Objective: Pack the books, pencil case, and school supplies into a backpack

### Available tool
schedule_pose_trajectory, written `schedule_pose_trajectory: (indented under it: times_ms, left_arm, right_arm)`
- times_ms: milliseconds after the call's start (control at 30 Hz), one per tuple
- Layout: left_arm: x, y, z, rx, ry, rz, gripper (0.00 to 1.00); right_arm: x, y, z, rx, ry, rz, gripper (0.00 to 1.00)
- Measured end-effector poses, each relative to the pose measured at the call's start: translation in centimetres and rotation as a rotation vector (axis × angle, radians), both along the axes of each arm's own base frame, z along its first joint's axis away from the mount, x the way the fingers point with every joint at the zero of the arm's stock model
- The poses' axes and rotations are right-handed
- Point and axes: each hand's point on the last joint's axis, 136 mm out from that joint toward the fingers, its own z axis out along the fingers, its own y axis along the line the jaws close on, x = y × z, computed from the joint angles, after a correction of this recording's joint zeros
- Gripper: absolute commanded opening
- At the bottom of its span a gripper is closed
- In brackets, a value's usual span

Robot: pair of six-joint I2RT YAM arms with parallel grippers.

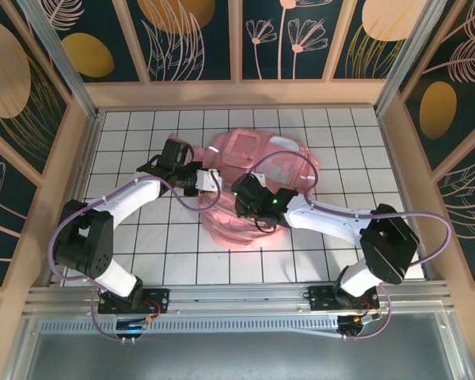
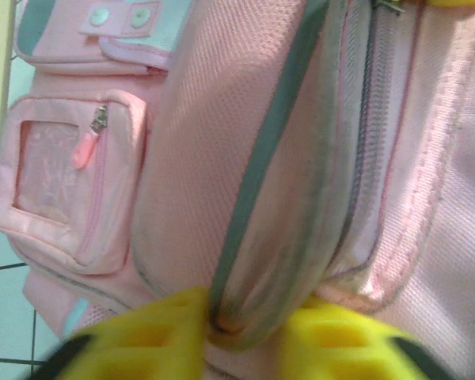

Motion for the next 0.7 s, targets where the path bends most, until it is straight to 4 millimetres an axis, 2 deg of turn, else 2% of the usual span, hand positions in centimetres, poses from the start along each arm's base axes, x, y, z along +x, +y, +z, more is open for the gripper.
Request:
schedule_pose_trajectory:
  times_ms: [133, 300, 600, 700]
  left_arm:
    - [-2.0, -0.8, 0.0, 0.021, 0.037, -0.039, 0.55]
    - [-4.9, -3.6, -0.4, 0.045, 0.066, -0.136, 0.55]
    - [-3.4, -3.7, -2.4, 0.091, 0.075, -0.089, 0.54]
    - [-3.0, -3.7, -2.7, 0.097, 0.080, -0.064, 0.48]
  right_arm:
    - [0.0, 0.5, -0.5, 0.028, 0.007, 0.053, 0.01]
    - [-0.6, 1.3, -0.7, 0.070, 0.005, 0.138, 0.00]
    - [-1.1, 1.4, 0.4, 0.126, -0.019, 0.196, 0.00]
    - [-1.4, 1.2, 0.2, 0.133, -0.016, 0.201, 0.00]
